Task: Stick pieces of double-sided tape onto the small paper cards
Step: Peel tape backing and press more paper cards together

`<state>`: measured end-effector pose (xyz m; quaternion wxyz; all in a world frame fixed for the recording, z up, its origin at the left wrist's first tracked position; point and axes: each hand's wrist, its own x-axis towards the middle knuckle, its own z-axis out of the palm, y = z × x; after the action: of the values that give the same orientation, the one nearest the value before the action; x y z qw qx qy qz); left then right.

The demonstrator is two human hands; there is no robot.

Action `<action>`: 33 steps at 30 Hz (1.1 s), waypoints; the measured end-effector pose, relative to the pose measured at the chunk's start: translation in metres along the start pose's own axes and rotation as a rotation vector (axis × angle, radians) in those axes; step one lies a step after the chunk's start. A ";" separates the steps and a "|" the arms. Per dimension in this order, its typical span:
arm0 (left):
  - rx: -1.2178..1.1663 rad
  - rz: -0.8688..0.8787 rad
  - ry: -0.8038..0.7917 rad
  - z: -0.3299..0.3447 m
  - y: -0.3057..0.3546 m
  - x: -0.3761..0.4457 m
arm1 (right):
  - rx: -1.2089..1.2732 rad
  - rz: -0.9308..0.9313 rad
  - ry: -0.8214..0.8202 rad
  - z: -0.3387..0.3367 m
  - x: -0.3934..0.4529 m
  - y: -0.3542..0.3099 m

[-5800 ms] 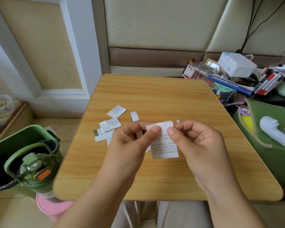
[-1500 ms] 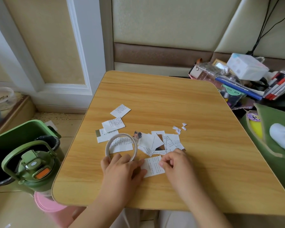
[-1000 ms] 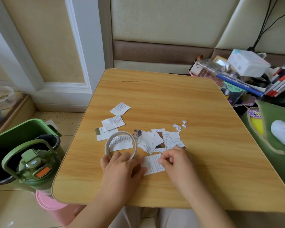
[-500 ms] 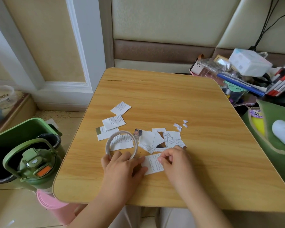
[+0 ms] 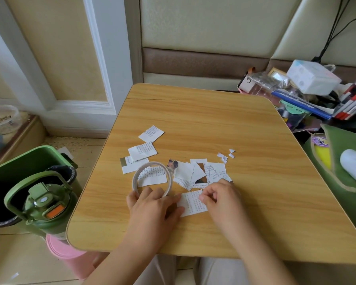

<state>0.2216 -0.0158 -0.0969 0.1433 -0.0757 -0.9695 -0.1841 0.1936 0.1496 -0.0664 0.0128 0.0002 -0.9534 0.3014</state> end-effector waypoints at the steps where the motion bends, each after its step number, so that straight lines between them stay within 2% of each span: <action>1: -0.002 0.000 0.001 0.000 0.000 0.000 | -0.022 -0.029 -0.007 -0.001 0.001 -0.002; 6: -0.013 0.008 0.005 0.000 0.000 0.000 | 0.031 -0.183 -0.141 0.010 -0.006 -0.017; 13: -0.015 0.003 0.005 0.001 0.000 0.000 | 0.021 -0.025 -0.079 -0.007 -0.002 0.003; 21: -0.026 0.004 -0.012 -0.002 0.000 -0.001 | 0.018 -0.205 -0.142 0.011 -0.007 -0.017; 28: -0.028 0.000 0.004 0.000 0.000 0.000 | -0.011 -0.074 -0.092 -0.005 -0.003 0.002; 33: -0.030 0.003 -0.003 -0.001 0.000 -0.001 | -0.025 -0.199 -0.122 0.005 -0.006 -0.012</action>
<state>0.2229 -0.0165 -0.0961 0.1409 -0.0797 -0.9667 -0.1984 0.1999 0.1364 -0.0639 -0.0153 0.1128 -0.9513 0.2864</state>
